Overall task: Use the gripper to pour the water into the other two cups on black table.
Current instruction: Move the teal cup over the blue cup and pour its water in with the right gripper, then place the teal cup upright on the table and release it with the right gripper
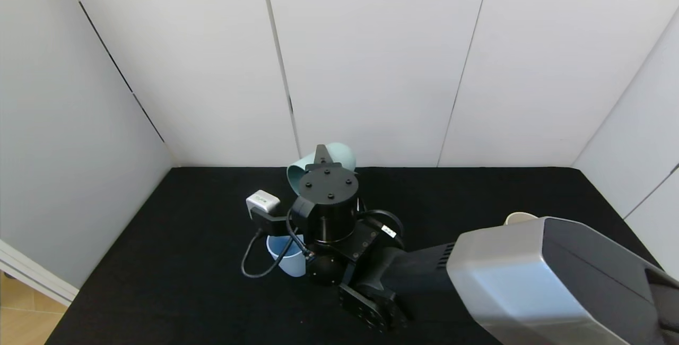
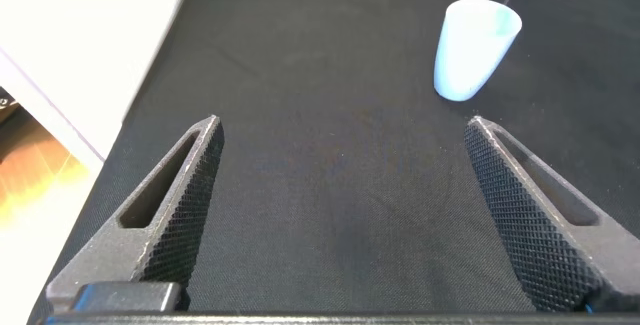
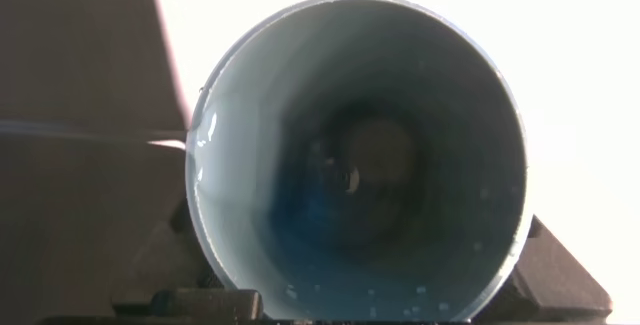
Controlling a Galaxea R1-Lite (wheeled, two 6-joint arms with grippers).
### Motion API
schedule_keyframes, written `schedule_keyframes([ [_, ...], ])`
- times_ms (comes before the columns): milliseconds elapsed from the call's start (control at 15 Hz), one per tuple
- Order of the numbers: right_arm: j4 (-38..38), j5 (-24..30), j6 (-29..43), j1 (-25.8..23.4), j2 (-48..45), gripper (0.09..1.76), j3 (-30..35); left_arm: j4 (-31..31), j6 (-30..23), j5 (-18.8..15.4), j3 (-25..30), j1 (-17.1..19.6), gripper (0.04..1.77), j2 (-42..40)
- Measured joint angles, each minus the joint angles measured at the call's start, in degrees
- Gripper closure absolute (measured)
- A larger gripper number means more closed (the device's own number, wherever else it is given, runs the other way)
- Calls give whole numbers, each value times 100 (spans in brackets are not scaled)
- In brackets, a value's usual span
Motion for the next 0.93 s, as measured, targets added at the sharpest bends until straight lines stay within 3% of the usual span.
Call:
schedule_keyframes([
  [200,110,35,833,-28,-441,64,894,0,-2,0,0,0,9,2],
  [533,857,485,3382,-105,-1569,64,2466,0,-2,2,0,0,9,0],
  [667,1143,862,4518,-166,-2037,64,3068,0,-2,2,0,0,9,0],
  [933,1218,2315,6802,-356,-2882,64,4378,0,-2,2,0,0,9,0],
])
